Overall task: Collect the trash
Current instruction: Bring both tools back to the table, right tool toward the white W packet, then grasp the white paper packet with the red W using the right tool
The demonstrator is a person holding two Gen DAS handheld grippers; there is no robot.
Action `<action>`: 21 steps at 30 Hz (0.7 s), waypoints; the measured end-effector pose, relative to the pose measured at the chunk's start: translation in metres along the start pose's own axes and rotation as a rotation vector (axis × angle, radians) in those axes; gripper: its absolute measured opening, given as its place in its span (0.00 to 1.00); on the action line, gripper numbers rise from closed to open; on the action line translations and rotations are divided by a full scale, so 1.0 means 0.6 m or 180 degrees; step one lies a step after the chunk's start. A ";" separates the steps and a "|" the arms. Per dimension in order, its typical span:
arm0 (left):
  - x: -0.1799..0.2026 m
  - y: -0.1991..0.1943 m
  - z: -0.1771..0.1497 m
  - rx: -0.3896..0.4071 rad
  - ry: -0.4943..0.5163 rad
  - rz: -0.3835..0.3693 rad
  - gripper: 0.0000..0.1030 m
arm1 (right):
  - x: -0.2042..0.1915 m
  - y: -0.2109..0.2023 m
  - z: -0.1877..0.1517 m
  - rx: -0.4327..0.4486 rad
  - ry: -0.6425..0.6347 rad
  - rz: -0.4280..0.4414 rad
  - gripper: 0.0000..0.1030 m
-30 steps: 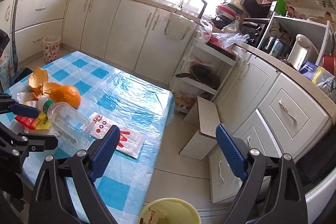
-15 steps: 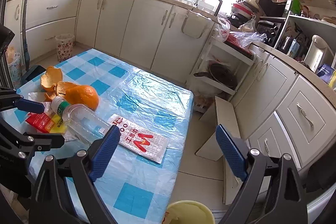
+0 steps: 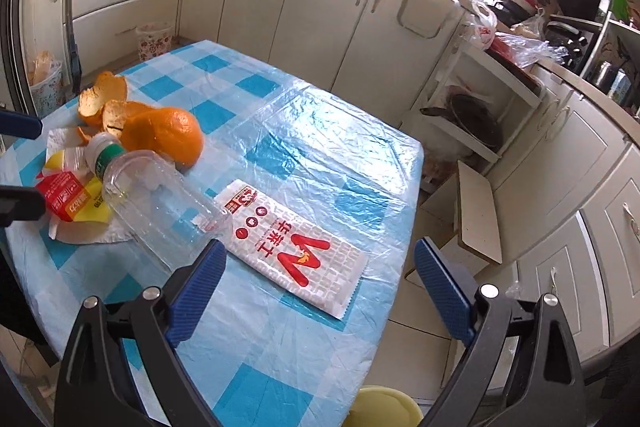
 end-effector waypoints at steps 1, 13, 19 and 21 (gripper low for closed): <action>-0.003 0.001 -0.001 -0.0009 0.0006 0.0004 0.85 | -0.006 0.008 0.000 -0.0015 -0.0044 0.0034 0.88; -0.017 0.008 -0.005 -0.0080 0.0227 0.0086 0.86 | 0.005 0.102 0.005 -0.0299 -0.0098 -0.0008 0.89; -0.013 0.019 0.004 -0.0123 0.0326 0.0028 0.86 | 0.007 0.157 -0.016 -0.0549 -0.0047 0.0200 0.91; -0.012 0.024 0.008 -0.0132 0.0349 0.0023 0.86 | 0.011 0.162 -0.017 -0.0572 0.0054 0.0314 0.92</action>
Point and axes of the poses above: each gripper's, at about its wrist camera, not at the fingertips, and y roughly the way its jaws point, x to its right, z to its top, the point moved 8 cm from there along y, roughly the way its jaws point, and after that the axes turned 3 degrees about -z, right-handed, at the moved point
